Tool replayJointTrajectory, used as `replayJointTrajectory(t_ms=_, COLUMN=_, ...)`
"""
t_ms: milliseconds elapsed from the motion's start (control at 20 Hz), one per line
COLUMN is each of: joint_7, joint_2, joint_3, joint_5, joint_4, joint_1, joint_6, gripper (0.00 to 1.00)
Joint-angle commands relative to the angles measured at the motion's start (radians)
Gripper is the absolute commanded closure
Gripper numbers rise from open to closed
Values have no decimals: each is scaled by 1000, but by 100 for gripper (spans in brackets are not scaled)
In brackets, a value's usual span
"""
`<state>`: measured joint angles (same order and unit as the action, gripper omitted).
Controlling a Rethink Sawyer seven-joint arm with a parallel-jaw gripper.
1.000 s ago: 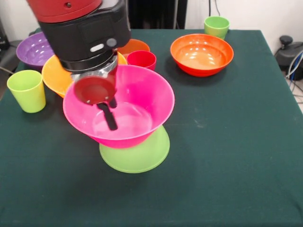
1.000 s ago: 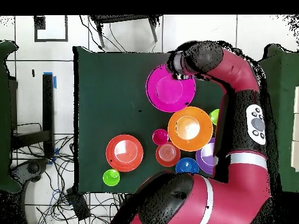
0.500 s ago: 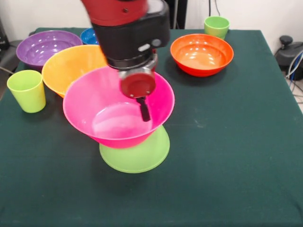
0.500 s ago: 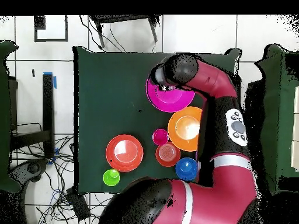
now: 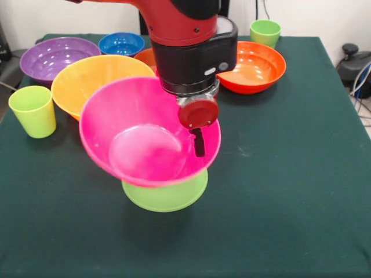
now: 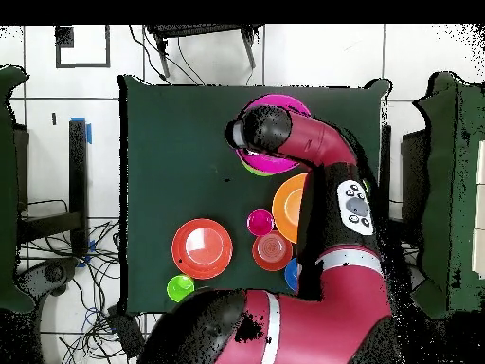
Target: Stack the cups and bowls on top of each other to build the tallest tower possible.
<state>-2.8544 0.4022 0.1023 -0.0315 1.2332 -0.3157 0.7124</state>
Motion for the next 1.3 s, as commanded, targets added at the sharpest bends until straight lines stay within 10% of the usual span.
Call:
replayJointTrajectory(t_ms=50, joint_7=-115, joint_2=-39, joint_3=-27, joint_5=-12, joint_4=73, joint_1=37, joint_6=-21, gripper=0)
replayJointTrajectory(t_ms=1300, joint_7=-91, joint_2=18, joint_3=-152, joint_5=-37, joint_4=-137, joint_1=56, joint_6=322, gripper=0)
